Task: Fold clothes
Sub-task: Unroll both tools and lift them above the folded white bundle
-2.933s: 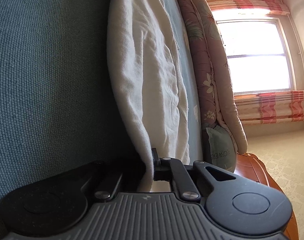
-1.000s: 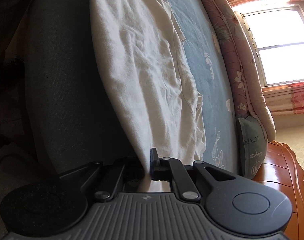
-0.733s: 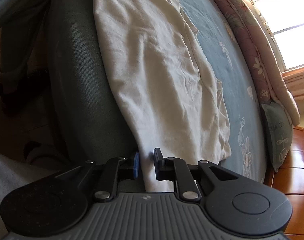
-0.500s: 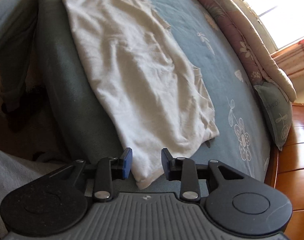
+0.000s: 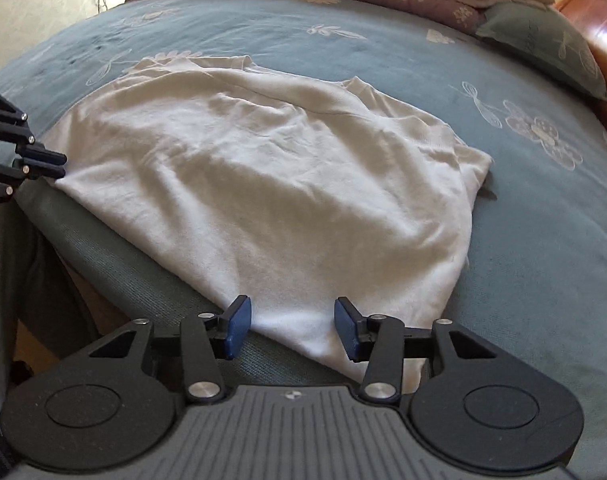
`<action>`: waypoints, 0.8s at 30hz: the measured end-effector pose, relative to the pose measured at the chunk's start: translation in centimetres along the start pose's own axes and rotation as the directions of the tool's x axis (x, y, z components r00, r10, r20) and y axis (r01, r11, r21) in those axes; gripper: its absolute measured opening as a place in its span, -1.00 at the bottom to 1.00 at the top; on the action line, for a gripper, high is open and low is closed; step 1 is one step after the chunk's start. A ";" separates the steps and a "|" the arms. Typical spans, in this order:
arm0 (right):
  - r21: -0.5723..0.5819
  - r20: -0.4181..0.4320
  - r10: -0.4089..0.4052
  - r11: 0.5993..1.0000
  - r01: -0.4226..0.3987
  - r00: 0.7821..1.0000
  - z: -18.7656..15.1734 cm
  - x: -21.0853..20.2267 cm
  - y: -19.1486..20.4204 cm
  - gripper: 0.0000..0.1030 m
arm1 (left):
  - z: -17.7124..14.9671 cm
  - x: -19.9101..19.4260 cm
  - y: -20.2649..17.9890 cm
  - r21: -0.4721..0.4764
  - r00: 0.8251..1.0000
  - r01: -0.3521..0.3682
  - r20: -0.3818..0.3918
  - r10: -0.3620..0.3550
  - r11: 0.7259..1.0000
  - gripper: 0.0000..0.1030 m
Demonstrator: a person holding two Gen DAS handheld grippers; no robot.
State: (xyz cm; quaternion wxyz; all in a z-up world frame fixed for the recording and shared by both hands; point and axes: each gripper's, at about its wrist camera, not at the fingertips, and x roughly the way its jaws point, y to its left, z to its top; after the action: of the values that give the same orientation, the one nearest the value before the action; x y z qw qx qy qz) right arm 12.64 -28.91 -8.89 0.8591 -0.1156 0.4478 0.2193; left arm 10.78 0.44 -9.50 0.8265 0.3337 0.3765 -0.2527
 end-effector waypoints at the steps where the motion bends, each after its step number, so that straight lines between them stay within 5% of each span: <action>1: 0.015 0.017 -0.002 1.000 0.002 1.000 0.2 -0.4 -0.4 0.11 | 0.2 -0.1 0.7 -0.033 1.000 0.008 0.004 -0.008 0.999 -0.73; 5: 0.095 0.128 -0.012 0.995 -0.001 0.992 2.1 -2.0 -2.1 0.48 | 2.3 -0.3 4.1 -0.200 0.994 0.054 0.105 -0.033 0.978 -0.29; 8: 0.149 0.221 -0.027 0.989 -0.007 0.975 4.2 -2.2 -3.0 0.76 | 4.2 0.6 6.4 -0.303 0.982 0.094 0.183 -0.039 0.948 -0.23; 12: 0.236 0.251 -0.027 0.971 -0.034 0.968 5.8 0.4 -4.4 0.79 | 6.0 4.3 9.4 -0.430 0.974 0.140 0.223 -0.045 0.892 -0.15; 14: 0.294 0.220 -0.025 0.955 -0.042 0.975 5.7 2.4 -5.3 0.79 | 5.3 6.2 10.7 -0.506 0.978 0.151 0.200 -0.055 0.849 -0.14; 16: 0.346 0.185 -0.023 0.937 -0.043 0.983 5.2 4.3 -6.0 0.80 | 4.6 8.2 11.7 -0.558 0.992 0.088 0.125 -0.021 0.825 -0.14; 19: 0.354 0.239 0.012 0.930 -0.098 0.971 4.1 4.7 -6.3 0.99 | 3.2 9.3 14.0 -0.630 0.985 0.133 0.173 -0.029 0.765 -0.09; 24: 0.359 0.260 -0.018 0.930 -0.080 0.965 4.0 5.1 -5.7 1.00 | 4.5 9.2 14.7 -0.635 0.986 0.122 0.168 -0.017 0.763 -0.14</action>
State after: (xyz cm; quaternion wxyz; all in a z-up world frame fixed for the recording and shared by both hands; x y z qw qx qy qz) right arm 20.79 -30.94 -10.79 0.9130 0.0832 0.3663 0.1589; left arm 28.12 5.14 -9.26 0.9069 -0.0042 0.3881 -0.1637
